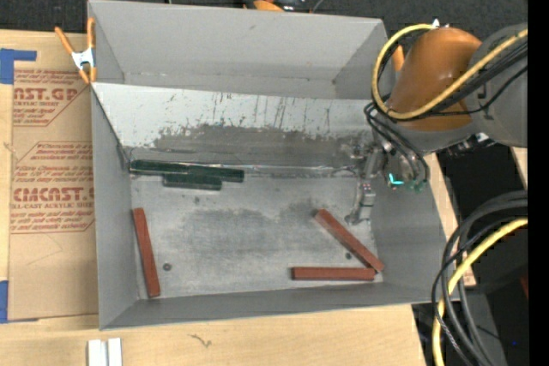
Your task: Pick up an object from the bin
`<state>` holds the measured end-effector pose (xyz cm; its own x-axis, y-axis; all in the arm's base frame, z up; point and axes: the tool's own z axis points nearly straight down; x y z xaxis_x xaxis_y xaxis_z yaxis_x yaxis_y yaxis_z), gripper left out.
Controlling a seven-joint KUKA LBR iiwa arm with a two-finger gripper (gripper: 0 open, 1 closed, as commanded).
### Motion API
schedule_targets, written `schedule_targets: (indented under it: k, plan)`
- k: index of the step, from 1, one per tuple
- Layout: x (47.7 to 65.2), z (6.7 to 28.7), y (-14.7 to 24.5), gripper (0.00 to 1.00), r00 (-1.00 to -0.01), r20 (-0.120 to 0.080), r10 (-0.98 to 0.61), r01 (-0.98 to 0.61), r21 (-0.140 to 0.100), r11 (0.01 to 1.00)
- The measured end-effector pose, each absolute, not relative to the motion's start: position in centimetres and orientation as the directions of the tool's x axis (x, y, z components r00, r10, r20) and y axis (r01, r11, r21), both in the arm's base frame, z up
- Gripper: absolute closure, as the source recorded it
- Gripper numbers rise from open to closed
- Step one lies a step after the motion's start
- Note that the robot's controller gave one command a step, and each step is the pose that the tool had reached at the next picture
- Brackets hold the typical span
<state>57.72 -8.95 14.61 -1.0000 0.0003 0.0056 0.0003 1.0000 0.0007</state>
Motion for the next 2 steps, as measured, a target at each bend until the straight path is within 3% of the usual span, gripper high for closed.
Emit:
schedule_targets:
  k: [1, 2]
  plan:
    - [54.96, 6.72, -9.32, 0.00, -0.961, 0.005, 0.276, 0.276, 0.000, 0.961]
    - [55.24, 7.03, -9.27, 1.00, -0.961, -0.002, 0.275, 0.275, 0.002, 0.961]
